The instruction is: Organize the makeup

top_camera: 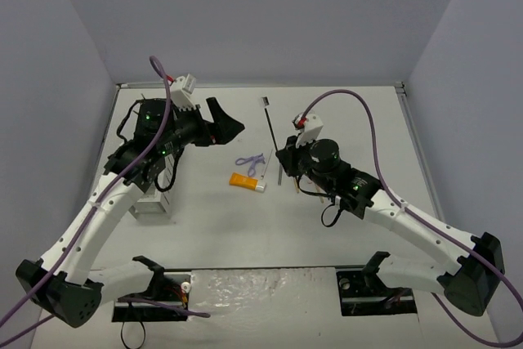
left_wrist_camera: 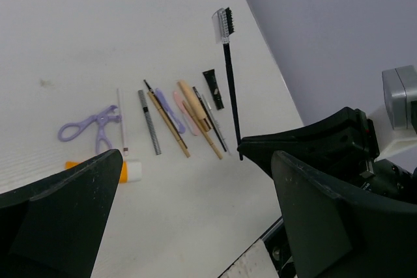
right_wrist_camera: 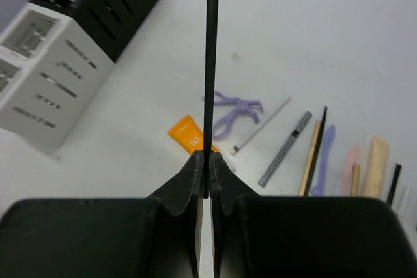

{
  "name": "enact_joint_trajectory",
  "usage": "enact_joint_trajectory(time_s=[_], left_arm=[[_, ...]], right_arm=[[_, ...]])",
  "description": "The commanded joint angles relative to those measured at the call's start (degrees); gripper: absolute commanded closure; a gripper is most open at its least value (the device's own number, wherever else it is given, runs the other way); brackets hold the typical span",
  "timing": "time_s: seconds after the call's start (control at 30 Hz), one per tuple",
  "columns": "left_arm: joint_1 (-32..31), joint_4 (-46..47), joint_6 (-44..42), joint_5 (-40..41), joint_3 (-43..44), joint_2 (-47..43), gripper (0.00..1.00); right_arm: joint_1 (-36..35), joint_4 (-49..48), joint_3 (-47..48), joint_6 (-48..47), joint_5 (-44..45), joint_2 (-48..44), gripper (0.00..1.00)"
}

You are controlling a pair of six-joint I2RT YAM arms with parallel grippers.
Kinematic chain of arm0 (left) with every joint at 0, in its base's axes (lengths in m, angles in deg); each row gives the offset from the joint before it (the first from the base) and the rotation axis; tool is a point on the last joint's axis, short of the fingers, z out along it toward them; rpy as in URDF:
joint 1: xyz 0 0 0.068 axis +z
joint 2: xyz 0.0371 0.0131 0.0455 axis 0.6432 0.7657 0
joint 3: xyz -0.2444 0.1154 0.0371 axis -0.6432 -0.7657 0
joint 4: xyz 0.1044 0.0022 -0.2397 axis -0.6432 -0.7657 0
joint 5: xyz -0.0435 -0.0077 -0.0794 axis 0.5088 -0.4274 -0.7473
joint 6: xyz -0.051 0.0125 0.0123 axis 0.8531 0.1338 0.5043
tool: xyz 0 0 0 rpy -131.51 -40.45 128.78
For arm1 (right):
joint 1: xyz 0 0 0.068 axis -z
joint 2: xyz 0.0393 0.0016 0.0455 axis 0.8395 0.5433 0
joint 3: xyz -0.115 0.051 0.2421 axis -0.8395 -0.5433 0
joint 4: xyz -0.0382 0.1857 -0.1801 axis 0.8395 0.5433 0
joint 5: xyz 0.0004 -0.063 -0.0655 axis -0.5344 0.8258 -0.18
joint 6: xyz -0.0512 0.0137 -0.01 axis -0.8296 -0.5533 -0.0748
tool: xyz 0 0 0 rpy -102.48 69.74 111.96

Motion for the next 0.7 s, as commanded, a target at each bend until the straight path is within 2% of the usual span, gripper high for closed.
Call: enact_joint_trajectory(time_s=[0.0, 0.13, 0.33, 0.67], left_arm=[[-4.19, 8.29, 2.47, 3.5, 4.77, 2.77, 0.03], [-6.93, 11.58, 2.3, 5.1, 5.2, 4.61, 0.04], [-8.41, 13.8, 2.35, 6.81, 5.44, 6.55, 0.15], [-9.83, 16.07, 3.8, 8.51, 6.0, 9.6, 0.46]], right_arm=[[-0.78, -11.94, -0.94, -0.74, -7.43, -1.77, 1.0], [-1.06, -15.04, -1.3, -0.11, -10.82, -1.77, 1.0], [-1.2, -17.38, -2.17, 0.73, -13.53, -2.01, 1.0], [-1.22, -17.88, -2.6, 0.68, -13.41, -1.51, 1.0]])
